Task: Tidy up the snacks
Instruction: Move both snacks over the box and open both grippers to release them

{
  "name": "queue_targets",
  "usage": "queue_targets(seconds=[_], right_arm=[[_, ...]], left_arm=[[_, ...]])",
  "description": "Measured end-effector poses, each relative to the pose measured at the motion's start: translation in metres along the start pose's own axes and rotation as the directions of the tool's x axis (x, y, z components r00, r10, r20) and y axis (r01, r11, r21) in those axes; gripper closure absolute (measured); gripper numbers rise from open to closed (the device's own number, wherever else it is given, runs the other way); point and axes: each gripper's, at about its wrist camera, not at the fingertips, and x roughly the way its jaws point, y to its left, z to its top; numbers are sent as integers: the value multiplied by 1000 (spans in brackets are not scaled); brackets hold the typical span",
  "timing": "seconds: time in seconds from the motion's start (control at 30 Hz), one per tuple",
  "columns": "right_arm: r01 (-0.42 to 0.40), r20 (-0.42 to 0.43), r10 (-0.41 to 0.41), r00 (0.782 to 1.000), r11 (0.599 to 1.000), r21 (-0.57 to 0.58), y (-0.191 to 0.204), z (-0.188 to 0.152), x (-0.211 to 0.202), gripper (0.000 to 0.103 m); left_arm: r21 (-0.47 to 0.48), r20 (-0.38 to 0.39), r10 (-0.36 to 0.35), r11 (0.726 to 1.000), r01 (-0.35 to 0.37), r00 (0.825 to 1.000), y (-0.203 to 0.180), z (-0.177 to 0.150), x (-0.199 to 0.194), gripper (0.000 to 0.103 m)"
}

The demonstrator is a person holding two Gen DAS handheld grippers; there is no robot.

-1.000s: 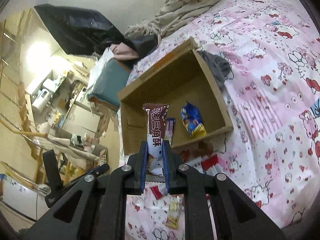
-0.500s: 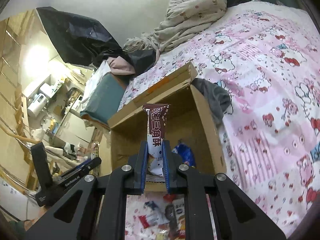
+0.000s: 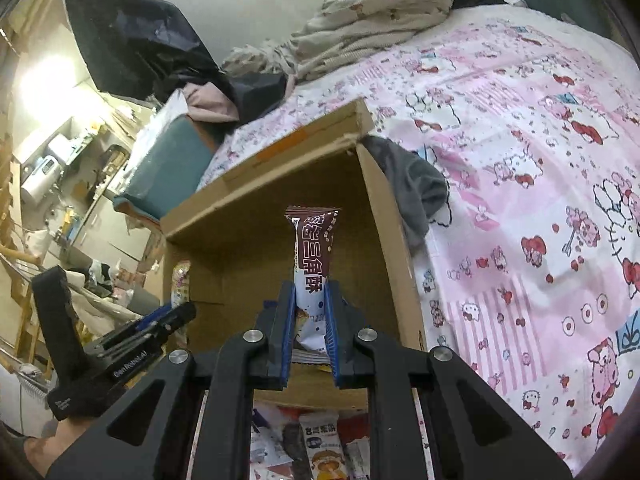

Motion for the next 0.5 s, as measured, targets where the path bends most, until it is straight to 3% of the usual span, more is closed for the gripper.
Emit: queue_targets(seconds=[0.5], right_arm=[[23,-24,-24,999,998,-52,12,-2,8,84]], left_arm=[[-14,25,5,1000,-4,1000,7,7,-5,80]])
